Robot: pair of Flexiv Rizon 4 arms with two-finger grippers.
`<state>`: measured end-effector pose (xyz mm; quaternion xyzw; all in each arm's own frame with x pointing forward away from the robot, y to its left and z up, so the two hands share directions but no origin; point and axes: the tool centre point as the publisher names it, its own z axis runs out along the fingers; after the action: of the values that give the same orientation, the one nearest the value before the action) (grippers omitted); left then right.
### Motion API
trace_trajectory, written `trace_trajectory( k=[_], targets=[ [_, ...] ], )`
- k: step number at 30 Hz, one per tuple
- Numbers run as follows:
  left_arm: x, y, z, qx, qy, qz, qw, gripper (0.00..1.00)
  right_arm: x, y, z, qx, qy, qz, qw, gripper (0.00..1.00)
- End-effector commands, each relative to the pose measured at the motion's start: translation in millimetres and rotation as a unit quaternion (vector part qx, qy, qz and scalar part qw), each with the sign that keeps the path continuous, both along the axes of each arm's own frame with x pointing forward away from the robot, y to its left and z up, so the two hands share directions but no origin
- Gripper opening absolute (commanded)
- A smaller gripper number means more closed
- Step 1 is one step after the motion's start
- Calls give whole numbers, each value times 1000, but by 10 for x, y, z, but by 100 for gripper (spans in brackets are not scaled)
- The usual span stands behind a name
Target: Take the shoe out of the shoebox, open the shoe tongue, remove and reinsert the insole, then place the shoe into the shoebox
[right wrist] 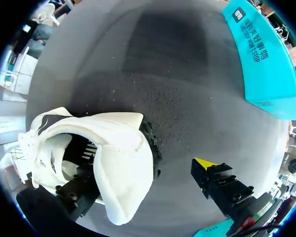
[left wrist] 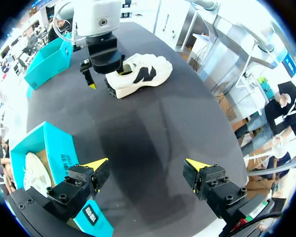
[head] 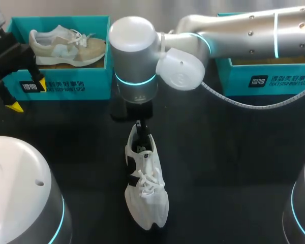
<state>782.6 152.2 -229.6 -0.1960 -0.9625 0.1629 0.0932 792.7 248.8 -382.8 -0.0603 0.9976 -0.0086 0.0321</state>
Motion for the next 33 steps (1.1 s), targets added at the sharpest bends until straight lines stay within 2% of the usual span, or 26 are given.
trace_trajectory(
  k=[1, 2, 7, 12, 17, 18, 19, 20, 21, 26, 33],
  targets=[
    [-10, 7, 5, 1, -1, 0, 1000, 100, -1, 42, -27, -1, 1, 0, 1000, 84],
    [-10, 7, 5, 1, -1, 0, 1000, 100, -3, 53, -25, 1, 2, 1, 1000, 79],
    [-10, 7, 5, 1, -1, 0, 1000, 100, -19, 111, -27, 2, 3, 4, 1000, 68],
    [-10, 7, 5, 1, -1, 0, 1000, 100, -44, 128, -67, 0, 7, 6, 1000, 64],
    [-10, 7, 5, 1, -1, 0, 1000, 100, -57, 110, -101, -2, 11, 0, 1000, 47],
    [-10, 7, 5, 1, -1, 0, 1000, 100, -57, 108, -106, -2, 12, -1, 1000, 40],
    [-10, 7, 5, 1, -1, 0, 1000, 100, -58, 107, -108, -3, 13, -1, 1000, 27],
    [-10, 7, 5, 1, -1, 0, 1000, 100, -59, 107, -110, -4, 13, -2, 1000, 4],
    [-10, 7, 5, 1, -1, 0, 1000, 100, -59, 106, -111, -4, 13, -2, 1000, 0],
    [-10, 7, 5, 1, -1, 0, 1000, 100, -81, 55, -34, -9, 3, -14, 1000, 0],
    [-10, 7, 5, 1, -1, 0, 1000, 100, -86, -84, 350, -25, -23, -30, 999, 0]
  ],
)
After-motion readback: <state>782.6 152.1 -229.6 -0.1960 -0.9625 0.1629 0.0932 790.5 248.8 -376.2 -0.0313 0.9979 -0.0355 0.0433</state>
